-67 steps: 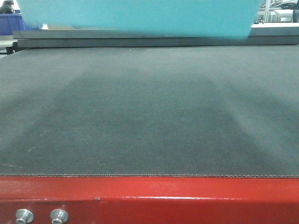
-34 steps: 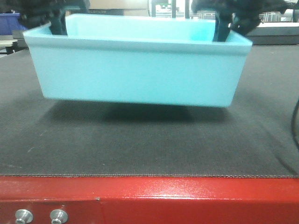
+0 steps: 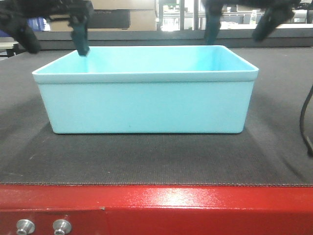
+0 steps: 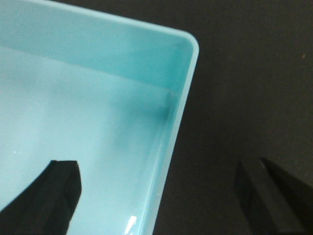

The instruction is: Fetch blue bin and place on conveyor start

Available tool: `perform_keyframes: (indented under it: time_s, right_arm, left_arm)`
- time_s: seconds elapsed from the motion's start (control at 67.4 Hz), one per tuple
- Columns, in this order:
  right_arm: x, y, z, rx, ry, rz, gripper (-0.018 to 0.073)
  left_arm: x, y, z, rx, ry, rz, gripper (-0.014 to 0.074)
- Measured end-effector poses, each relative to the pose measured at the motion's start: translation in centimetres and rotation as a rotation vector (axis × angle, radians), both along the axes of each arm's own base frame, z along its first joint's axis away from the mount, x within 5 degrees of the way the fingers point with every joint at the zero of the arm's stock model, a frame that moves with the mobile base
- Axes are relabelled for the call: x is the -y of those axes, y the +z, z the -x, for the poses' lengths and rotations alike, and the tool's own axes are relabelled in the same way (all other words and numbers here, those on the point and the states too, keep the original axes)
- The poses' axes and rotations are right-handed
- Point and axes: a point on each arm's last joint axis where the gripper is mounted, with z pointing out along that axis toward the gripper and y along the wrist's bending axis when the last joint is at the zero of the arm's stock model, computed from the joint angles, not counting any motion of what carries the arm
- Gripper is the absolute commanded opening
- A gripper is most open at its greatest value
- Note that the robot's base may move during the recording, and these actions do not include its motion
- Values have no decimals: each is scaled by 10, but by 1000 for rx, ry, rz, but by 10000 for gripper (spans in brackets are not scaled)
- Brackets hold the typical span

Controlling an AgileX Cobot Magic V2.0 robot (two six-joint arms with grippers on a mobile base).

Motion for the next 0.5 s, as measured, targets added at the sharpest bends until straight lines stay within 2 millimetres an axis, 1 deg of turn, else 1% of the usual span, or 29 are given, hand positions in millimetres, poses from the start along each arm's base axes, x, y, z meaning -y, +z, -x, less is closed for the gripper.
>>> perform_keyframes:
  time_s: [0.089,0.104,0.134,0.163,0.178,0.238,0.252,0.267,0.327,0.386,0.43,0.505]
  right_arm:
    - [9,29,15,70,-15,-14,251]
    - [11,32,16,77,-19,-16,200]
    - [15,41,22,97,-26,-19,130]
    - [19,52,29,125,-34,-24,56]
    - [21,57,32,135,-38,-26,20]
    - [30,71,45,172,-54,-28,-120]
    - [31,75,48,181,-58,-29,-153]
    - [34,77,51,187,-65,-30,-167]
    - [42,84,65,217,-82,-31,-162]
    - [49,85,79,241,-98,-27,-162]
    - [52,83,89,254,-104,-21,-162]
    - [56,71,111,266,-105,-4,-162]
  left_arm:
    - [-4,22,12,47,2,13,232]
    - [-5,27,15,59,2,16,205]
    - [-8,38,21,88,2,21,133]
    - [-10,48,27,112,2,21,88]
    - [-11,50,28,119,2,21,43]
    - [-16,71,43,175,2,27,-77]
    - [-17,75,46,188,2,29,-92]
    - [-19,79,49,198,3,30,-110]
    - [-24,97,63,252,3,30,-111]
    - [-30,109,75,293,5,25,-111]
    - [-33,115,86,320,5,27,-111]
    - [-38,120,101,356,1,32,-111]
